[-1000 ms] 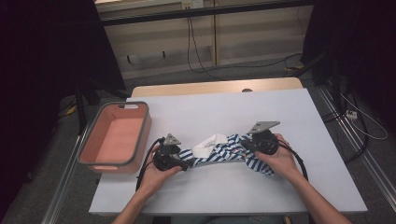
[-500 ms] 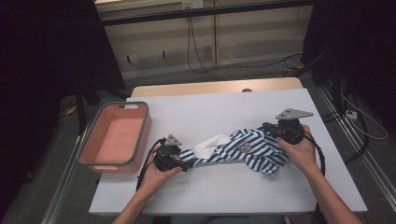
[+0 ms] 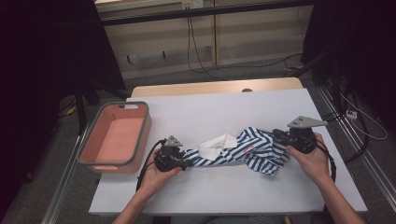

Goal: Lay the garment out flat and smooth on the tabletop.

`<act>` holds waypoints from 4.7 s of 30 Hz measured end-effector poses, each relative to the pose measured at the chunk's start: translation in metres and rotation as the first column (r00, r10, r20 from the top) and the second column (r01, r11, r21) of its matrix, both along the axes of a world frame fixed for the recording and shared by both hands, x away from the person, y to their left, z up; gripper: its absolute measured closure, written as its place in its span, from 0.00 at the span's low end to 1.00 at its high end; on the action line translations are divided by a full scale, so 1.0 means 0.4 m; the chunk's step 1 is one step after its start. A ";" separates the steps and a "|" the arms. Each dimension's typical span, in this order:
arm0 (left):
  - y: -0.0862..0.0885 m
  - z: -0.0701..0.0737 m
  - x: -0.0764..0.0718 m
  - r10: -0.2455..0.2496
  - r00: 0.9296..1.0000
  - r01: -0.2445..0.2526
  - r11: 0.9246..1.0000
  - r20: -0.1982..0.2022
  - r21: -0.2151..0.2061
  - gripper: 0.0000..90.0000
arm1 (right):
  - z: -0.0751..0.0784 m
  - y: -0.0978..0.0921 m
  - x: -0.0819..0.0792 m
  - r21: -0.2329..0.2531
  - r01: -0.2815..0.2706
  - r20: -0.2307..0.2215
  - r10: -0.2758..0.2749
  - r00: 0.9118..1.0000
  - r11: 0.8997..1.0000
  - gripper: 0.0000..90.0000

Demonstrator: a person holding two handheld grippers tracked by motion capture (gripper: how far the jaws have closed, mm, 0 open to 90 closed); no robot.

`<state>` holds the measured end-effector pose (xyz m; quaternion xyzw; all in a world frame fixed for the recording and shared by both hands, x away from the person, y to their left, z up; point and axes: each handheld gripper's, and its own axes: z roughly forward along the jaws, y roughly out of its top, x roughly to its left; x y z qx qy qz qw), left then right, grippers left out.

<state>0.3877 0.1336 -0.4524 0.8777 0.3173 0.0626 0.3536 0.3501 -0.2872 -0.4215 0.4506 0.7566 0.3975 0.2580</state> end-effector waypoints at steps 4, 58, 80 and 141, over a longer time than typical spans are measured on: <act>-0.003 0.000 0.000 -0.012 1.000 0.012 1.000 -0.014 -0.009 0.69 | -0.031 -0.012 -0.035 0.007 -0.014 -0.041 0.015 0.999 1.000 0.99; -0.003 0.009 0.008 0.015 0.999 -0.014 1.000 0.040 -0.014 0.39 | 0.004 0.021 0.037 0.032 0.019 0.007 -0.019 1.000 0.999 0.68; -0.020 0.011 -0.009 -0.002 0.997 0.003 1.000 0.083 -0.012 0.39 | -0.018 0.165 0.157 -0.032 -0.190 -0.143 0.184 0.973 0.981 0.50; 0.049 0.104 0.001 0.070 0.993 -0.048 0.973 0.091 -0.226 0.92 | 0.032 0.162 0.132 0.045 -0.197 0.002 0.197 0.980 0.979 0.94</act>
